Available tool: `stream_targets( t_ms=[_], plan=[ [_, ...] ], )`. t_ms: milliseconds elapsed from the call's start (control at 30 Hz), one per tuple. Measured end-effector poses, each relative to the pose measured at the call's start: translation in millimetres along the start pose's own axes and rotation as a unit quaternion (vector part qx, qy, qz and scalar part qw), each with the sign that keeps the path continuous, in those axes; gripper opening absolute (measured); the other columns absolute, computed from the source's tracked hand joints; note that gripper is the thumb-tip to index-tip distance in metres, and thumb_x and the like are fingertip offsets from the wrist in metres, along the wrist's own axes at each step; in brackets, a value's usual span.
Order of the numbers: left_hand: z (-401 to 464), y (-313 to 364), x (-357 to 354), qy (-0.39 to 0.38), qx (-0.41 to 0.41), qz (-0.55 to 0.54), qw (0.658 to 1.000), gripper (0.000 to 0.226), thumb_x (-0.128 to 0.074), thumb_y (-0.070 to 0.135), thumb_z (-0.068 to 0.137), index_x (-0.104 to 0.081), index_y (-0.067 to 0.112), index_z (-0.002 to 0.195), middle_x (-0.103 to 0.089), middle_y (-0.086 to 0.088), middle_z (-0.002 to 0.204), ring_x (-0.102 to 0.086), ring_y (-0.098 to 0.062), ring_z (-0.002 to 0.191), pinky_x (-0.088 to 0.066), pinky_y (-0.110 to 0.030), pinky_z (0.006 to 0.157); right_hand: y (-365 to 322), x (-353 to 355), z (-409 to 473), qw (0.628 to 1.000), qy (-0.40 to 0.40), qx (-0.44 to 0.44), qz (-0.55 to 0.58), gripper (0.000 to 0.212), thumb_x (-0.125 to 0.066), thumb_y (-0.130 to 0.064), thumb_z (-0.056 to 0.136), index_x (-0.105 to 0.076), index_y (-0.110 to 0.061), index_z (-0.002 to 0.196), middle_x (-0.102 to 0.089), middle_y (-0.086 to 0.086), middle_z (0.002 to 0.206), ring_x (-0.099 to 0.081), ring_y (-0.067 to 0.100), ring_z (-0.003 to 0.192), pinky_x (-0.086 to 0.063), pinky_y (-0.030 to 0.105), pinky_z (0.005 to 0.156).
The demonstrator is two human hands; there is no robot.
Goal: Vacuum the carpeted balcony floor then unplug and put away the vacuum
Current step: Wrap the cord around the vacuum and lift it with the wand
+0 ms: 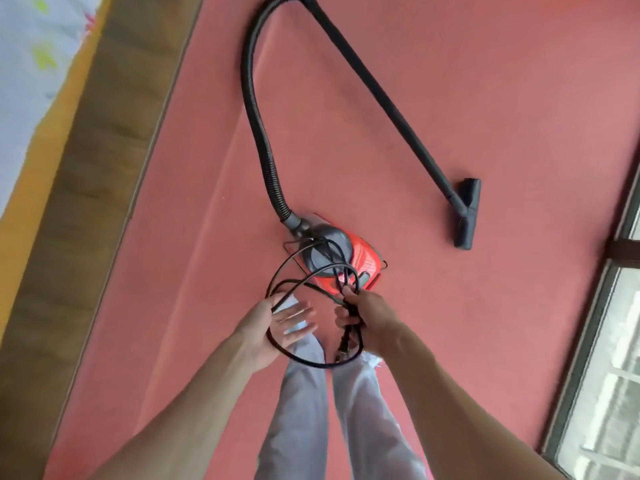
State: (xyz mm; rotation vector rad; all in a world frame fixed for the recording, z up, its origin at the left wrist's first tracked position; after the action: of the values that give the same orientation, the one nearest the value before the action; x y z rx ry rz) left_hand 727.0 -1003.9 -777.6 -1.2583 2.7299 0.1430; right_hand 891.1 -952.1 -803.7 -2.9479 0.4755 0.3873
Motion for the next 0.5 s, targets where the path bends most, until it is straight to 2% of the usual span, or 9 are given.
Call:
stream_targets(
  t_ms=[133, 200, 300, 400, 500],
  plan=[
    [53.7, 4.1, -5.4, -0.062, -0.019, -0.063, 0.996, 0.017, -0.045, 0.009, 0.096, -0.060, 0.004, 0.102, -0.073, -0.019, 0.091, -0.068, -0.033, 0.093, -0.055, -0.047, 0.088, 4.3, 14.0, 61.7, 0.986, 0.031, 0.030, -0.162, 0.024, -0.041, -0.005, 0.103, -0.049, -0.010, 0.081, -0.045, 0.007, 0.065, -0.039, 0.009, 0.038, -0.029, 0.018, 0.035],
    [76.4, 8.3, -7.1, -0.089, -0.019, -0.115, 0.989, 0.015, -0.049, 0.009, 0.096, -0.061, 0.001, 0.102, -0.071, -0.021, 0.094, -0.071, -0.031, 0.089, -0.058, -0.046, 0.084, 6.8, 22.4, 90.8, 0.964, 0.062, 0.065, -0.249, 0.024, -0.043, -0.010, 0.103, -0.052, -0.013, 0.081, -0.047, 0.003, 0.059, -0.040, 0.010, 0.039, -0.033, 0.022, 0.040],
    [107.1, 8.4, -10.5, -0.106, -0.019, -0.150, 0.983, 0.018, -0.050, 0.012, 0.097, -0.063, 0.000, 0.101, -0.070, -0.022, 0.096, -0.072, -0.030, 0.087, -0.059, -0.045, 0.082, 7.0, 29.2, 119.9, 0.957, 0.067, 0.051, -0.277, 0.026, -0.041, -0.012, 0.103, -0.051, -0.014, 0.079, -0.048, -0.001, 0.054, -0.042, 0.011, 0.041, -0.033, 0.022, 0.044],
    [129.1, 1.7, -14.0, -0.063, -0.029, -0.074, 0.995, 0.018, -0.049, 0.008, 0.098, -0.062, -0.001, 0.106, -0.068, -0.019, 0.089, -0.070, -0.028, 0.080, -0.057, -0.044, 0.083, 3.5, 34.2, 140.2, 0.918, 0.072, 0.054, -0.386, 0.026, -0.042, -0.018, 0.103, -0.056, -0.015, 0.081, -0.057, 0.001, 0.062, -0.053, 0.014, 0.053, -0.044, 0.023, 0.053],
    [154.8, 1.8, -9.9, 0.008, -0.049, 0.012, 0.999, 0.021, -0.047, 0.001, 0.098, -0.059, -0.002, 0.114, -0.064, -0.019, 0.096, -0.066, -0.028, 0.080, -0.058, -0.043, 0.082, -4.0, 40.3, 164.0, 0.864, 0.089, 0.158, -0.471, 0.024, -0.048, -0.026, 0.101, -0.055, -0.018, 0.079, -0.057, 0.000, 0.064, -0.055, 0.015, 0.055, -0.045, 0.032, 0.062]
  ],
)
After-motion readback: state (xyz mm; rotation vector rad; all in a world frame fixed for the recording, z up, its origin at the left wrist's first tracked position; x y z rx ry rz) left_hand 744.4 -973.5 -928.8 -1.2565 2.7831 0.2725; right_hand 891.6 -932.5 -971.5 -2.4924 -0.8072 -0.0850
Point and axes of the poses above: each hand's wrist, its own z-axis towards the middle knuckle, its own x-axis out of the back of the hand, y = z × x, the point moved 1 cm from there along z, towards the middle knuckle
